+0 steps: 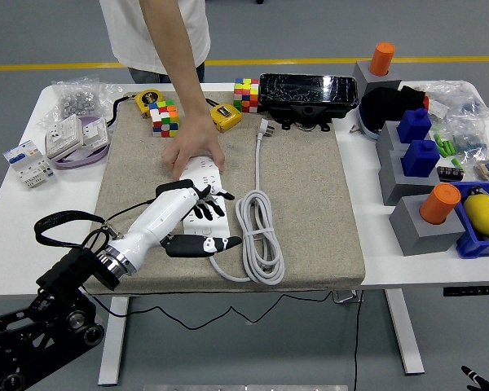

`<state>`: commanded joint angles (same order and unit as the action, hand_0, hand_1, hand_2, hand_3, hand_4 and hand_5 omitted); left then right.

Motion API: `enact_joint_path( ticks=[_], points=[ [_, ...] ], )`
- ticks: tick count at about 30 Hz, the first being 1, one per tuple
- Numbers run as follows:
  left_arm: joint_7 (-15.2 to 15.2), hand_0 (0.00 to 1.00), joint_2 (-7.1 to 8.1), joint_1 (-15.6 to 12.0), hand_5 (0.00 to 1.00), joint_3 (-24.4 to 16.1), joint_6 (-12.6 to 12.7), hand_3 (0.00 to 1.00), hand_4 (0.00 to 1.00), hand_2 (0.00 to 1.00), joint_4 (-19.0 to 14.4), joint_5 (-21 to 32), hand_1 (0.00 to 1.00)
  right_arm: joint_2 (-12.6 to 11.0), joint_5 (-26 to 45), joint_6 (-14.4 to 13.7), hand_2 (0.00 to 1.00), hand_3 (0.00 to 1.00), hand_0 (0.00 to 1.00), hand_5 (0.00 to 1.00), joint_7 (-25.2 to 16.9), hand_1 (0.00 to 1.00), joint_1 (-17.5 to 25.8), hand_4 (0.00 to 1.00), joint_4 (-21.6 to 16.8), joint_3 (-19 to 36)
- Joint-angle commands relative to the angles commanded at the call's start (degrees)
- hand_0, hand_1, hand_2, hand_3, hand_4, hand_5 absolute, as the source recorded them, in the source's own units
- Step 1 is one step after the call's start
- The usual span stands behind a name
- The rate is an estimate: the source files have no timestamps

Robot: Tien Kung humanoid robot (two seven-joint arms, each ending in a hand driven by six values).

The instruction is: Put the plug near the board,insert it into the board,press the button,pull the plug out

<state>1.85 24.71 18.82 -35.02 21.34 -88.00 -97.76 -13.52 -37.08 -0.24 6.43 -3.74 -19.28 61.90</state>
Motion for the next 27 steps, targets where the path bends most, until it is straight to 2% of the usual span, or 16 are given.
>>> enact_joint_path(
  ticks=[2, 3, 8, 9, 13, 14, 15, 27],
  points=[
    [1.7, 0.223, 0.23, -0.2, 0.488, 0.0, -1.2, 0.696, 0.867, 0.323, -0.7, -0.7, 0.151, 0.0, 0.0, 0.0, 0.686, 0.618, 0.58, 0.524, 0.0, 0.674, 0.0, 0.986, 0.0, 0.0],
    [2.9, 0.126, 0.4, -0.3, 0.463, 0.1, -2.1, 0.71, 0.868, 0.148, -1.2, -1.0, 0.022, 0.0, 0.0, 0.0, 0.686, 0.618, 0.58, 0.524, 0.0, 0.673, 0.0, 0.985, 0.1, 0.0],
    [10.2, 0.126, 1.05, -0.8, 0.463, 0.0, -7.5, 0.71, 0.868, 0.148, -2.8, -3.3, 0.022, -0.1, 0.0, 0.0, 0.686, 0.618, 0.58, 0.524, 0.0, 0.673, -0.1, 0.985, 0.0, -0.2],
    [11.5, 0.091, 1.14, -0.9, 0.126, 0.0, -8.5, 0.741, 0.633, 0.122, -3.1, -3.7, 0.003, -0.1, 0.0, 0.0, 0.686, 0.618, 0.58, 0.523, 0.0, 0.673, -0.1, 0.985, 0.0, -0.2],
    [16.3, 0.091, 1.45, -1.1, 0.126, 0.3, -11.9, 0.741, 0.633, 0.122, -3.7, -4.3, 0.003, -0.2, 0.1, 0.0, 0.686, 0.618, 0.58, 0.523, 0.1, 0.673, -0.2, 0.985, 0.0, -0.5],
    [16.6, 0.091, 1.47, -1.1, 0.126, 0.3, -12.1, 0.741, 0.633, 0.122, -3.7, -4.2, 0.003, -0.2, 0.1, 0.0, 0.686, 0.618, 0.58, 0.523, 0.1, 0.673, -0.2, 0.985, 0.0, -0.5],
    [17.1, 0.084, 1.43, -1.0, 0.092, 0.5, -12.3, 0.782, 0.561, 0.125, -3.5, -4.3, 0.006, -0.2, 0.2, 0.0, 0.686, 0.618, 0.58, 0.523, 0.1, 0.673, -0.2, 0.984, 0.0, -0.6],
    [16.3, 0.079, 1.05, -0.1, 0.065, 0.6, -11.0, 0.816, 0.545, 0.127, -3.0, -3.8, 0.008, -0.5, 0.4, 0.0, 0.686, 0.617, 0.58, 0.523, 0.1, 0.673, -0.3, 0.984, 0.0, -0.9]
  ],
)
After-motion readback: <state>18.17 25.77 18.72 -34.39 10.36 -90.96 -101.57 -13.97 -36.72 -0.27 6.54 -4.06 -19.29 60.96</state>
